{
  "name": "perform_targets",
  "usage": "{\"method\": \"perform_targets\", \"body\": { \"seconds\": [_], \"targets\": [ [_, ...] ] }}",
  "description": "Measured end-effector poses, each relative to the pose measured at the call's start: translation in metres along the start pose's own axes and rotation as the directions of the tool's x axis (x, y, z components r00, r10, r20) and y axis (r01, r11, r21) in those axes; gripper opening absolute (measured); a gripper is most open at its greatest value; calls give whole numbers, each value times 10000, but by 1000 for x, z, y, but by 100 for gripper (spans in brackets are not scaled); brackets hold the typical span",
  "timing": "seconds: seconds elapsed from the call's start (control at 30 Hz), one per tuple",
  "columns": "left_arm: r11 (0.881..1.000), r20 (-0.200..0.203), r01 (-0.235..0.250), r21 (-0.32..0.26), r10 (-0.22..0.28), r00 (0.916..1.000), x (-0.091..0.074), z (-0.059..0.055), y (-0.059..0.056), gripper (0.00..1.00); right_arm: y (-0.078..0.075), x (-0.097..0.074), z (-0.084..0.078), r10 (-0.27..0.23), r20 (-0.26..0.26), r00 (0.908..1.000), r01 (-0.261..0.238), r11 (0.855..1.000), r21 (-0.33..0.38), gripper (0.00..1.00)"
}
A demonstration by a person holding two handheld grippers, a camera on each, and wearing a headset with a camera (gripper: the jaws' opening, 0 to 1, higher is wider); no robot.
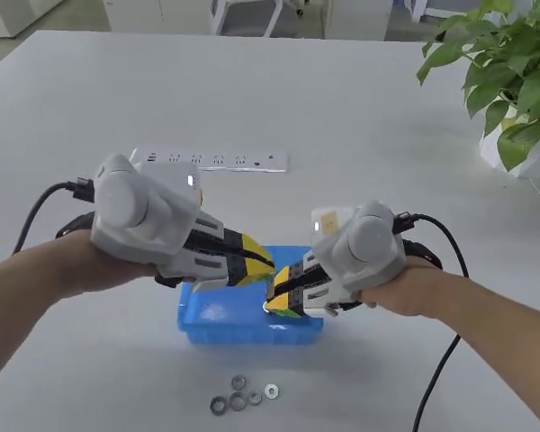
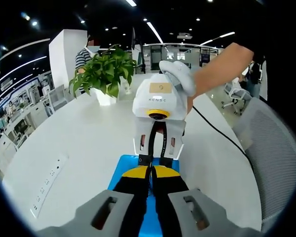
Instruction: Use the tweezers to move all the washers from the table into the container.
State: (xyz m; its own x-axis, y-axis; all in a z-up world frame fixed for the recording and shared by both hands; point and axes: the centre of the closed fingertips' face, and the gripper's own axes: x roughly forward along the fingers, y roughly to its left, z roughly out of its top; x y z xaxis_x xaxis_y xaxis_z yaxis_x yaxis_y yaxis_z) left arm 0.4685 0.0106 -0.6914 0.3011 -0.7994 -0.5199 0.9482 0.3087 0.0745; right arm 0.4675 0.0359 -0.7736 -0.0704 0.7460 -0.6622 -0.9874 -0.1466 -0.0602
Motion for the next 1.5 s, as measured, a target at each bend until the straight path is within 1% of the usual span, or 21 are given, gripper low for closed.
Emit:
{"method": "perform_targets", "body": {
  "seconds": [0.1,0.2,0.27,0.43,0.6,0.67,0.73,0.8,0.87,0.93,1.07,1.17,1.2,1.3,1.5],
  "targets": [
    [10000,3,64,72,-64,10000,0,1,-2,6,0,0,0,-32,-9,10000,32,10000,-86,10],
    [9999,3,-1,123,1,10000,0,2,-1,5,-1,0,1,-134,-37,9999,134,9998,-163,11],
    [9998,81,-30,172,28,10000,-1,4,0,5,-3,-2,3,-252,-3,9997,252,9996,-146,11],
    [10000,135,-28,87,27,9999,-3,8,0,5,-2,-4,8,-335,10,9994,335,9993,-187,12],
    [10000,157,1,-23,-1,9999,-8,12,-1,5,1,-10,16,-412,129,9991,414,9991,-102,13],
    [10000,101,-34,30,33,9999,-10,13,-2,5,2,-11,17,-420,124,9990,421,9991,-74,14],
    [10000,104,-43,28,43,9999,-12,15,-4,5,4,-14,18,-472,91,9988,473,9988,-129,14],
    [10000,93,-50,76,49,9999,-14,17,-6,5,5,-17,20,-507,91,9987,507,9987,-54,16],
    [9999,96,-44,90,43,9999,-16,19,-8,5,6,-20,20,-594,-14,9982,594,9982,-12,18],
    [9999,76,-56,130,56,10000,-18,20,-9,5,8,-24,22,-628,37,9980,629,9980,-18,19],
    [9998,112,-33,171,31,9999,-22,25,-13,5,11,-33,23,-821,0,9966,821,9965,131,23],
    [9997,125,-37,233,34,9999,-25,28,-15,5,14,-39,23,-941,-20,9956,941,9954,180,24],
    [9997,139,-37,240,33,9999,-25,30,-15,5,15,-42,23,-979,-47,9952,980,9947,302,25],
    [9996,156,-1,272,-3,9999,-27,32,-18,5,20,-47,22,-1068,-106,9942,1071,9936,366,27],
    [9993,172,104,361,-110,9998,-32,36,-27,5,28,-58,18,-1367,-219,9904,1380,9871,807,31]
  ]
}}
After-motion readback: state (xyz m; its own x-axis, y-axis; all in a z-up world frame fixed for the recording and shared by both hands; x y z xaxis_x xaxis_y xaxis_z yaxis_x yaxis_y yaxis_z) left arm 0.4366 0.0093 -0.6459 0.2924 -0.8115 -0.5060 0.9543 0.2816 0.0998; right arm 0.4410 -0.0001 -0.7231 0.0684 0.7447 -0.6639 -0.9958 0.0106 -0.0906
